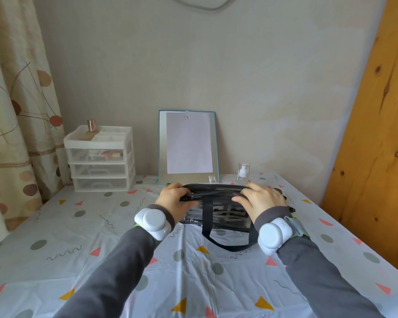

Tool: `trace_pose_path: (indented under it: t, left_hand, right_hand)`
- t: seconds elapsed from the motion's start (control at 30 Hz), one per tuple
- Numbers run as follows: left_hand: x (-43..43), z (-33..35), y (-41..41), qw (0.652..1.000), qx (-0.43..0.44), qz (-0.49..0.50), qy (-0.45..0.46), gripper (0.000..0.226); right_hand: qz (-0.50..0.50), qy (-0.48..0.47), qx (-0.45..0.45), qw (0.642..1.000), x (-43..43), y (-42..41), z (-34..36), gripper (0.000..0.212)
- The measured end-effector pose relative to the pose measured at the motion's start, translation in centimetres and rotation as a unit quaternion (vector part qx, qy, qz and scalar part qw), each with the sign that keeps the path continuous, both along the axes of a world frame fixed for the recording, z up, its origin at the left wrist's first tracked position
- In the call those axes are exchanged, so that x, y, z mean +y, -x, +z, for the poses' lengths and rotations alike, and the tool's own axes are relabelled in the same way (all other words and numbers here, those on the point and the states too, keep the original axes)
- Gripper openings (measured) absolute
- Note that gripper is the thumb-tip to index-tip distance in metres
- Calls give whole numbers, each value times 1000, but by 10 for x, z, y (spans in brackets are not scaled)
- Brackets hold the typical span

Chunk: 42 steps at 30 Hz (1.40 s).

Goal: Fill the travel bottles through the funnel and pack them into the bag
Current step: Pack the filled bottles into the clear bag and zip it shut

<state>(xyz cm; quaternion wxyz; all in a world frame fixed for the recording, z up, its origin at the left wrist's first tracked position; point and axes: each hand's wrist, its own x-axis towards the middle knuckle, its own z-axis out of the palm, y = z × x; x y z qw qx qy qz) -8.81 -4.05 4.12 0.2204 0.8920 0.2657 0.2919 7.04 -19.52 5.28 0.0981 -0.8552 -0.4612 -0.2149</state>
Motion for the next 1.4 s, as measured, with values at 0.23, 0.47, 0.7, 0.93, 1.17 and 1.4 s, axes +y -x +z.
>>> trace_pose_path:
  t: [0.23,0.47,0.7,0.93,1.17,1.4]
  left_hand:
    - [1,17,9,994,-74,65,-40,20]
    - [10,43,54,993,-14,116,-34,21]
    - [17,45,101,994,21,94,46,7]
    - [18,43,110,993,38,73,81,5]
    - [-13,37,78,963,101,151,-199,65]
    - [-46,42,14,954,151,87,-245,58]
  right_hand:
    - [47,-68,-4,997,20,8,26,38]
    - [84,-77,-13,993,33,37,32,41]
    - [147,-121,-37,981,49,70,30,36]
    - [157,-139,-23,977,48,77,22,30]
    - [167,-194,4,967,40,69,5,20]
    - [225,-336,80,911,21,53,5,27]
